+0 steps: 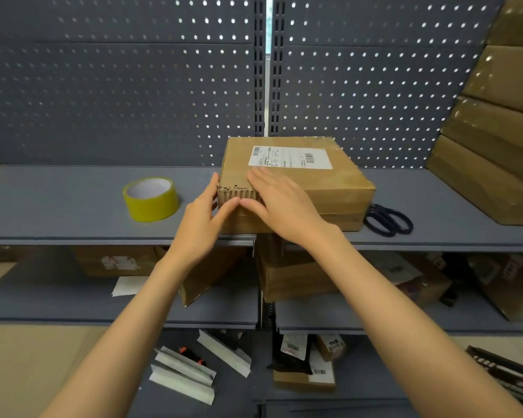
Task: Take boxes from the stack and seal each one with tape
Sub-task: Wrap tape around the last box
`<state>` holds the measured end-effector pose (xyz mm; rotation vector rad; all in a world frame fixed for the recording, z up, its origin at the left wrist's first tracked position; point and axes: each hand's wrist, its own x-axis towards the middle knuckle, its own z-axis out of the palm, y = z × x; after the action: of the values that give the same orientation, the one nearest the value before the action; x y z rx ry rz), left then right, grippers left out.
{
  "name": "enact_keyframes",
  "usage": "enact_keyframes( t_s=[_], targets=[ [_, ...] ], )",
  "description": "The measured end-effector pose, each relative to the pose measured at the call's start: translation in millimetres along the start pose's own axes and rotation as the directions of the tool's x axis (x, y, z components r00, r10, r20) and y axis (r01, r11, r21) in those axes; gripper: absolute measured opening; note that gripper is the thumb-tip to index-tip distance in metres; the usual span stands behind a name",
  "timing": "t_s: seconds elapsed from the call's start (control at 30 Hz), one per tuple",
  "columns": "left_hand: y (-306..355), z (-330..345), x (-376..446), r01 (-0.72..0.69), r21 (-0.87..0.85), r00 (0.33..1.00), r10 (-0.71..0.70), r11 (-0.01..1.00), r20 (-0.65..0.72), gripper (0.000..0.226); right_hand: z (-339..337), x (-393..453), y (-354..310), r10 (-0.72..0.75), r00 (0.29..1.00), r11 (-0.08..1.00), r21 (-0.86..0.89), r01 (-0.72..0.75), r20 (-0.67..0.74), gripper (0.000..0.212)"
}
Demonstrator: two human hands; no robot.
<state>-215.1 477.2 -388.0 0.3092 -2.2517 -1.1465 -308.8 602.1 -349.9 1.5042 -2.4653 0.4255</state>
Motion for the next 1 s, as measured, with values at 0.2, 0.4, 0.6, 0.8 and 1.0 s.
enact_keyframes(
  t_s=[0.2, 0.4, 0.6, 0.8, 1.0],
  targets=[
    [-6, 9, 0, -0.041, 0.110, 0.987, 0.057, 0.993, -0.148, 0.053, 13, 4, 5, 0.021, 0.991, 0.999, 0.027, -0.017, -0.131, 0.052],
    [-12, 9, 8, -0.051, 0.197, 0.977, 0.090, 0.979, -0.195, 0.051, 12, 11, 9, 0.080, 0.987, 0.990, 0.123, -0.063, -0.140, 0.050],
    [-7, -1, 11, -0.057, 0.484, 0.996, 0.084, 0.873, -0.033, 0.064, 14, 11, 12, 0.030, 0.999, 0.997, 0.067, -0.026, -0.046, 0.051],
    [-4, 1, 9, -0.122, 0.584, 0.979, 0.194, 0.802, -0.062, 0.051, 21, 13, 10, 0.071, 0.990, 0.994, 0.093, -0.060, -0.123, 0.041],
    [0, -4, 12, -0.179, 0.734, 0.964, 0.267, 0.655, -0.002, 0.043, 22, 13, 10, 0.075, 0.986, 0.994, 0.092, -0.062, -0.146, 0.039]
  ],
)
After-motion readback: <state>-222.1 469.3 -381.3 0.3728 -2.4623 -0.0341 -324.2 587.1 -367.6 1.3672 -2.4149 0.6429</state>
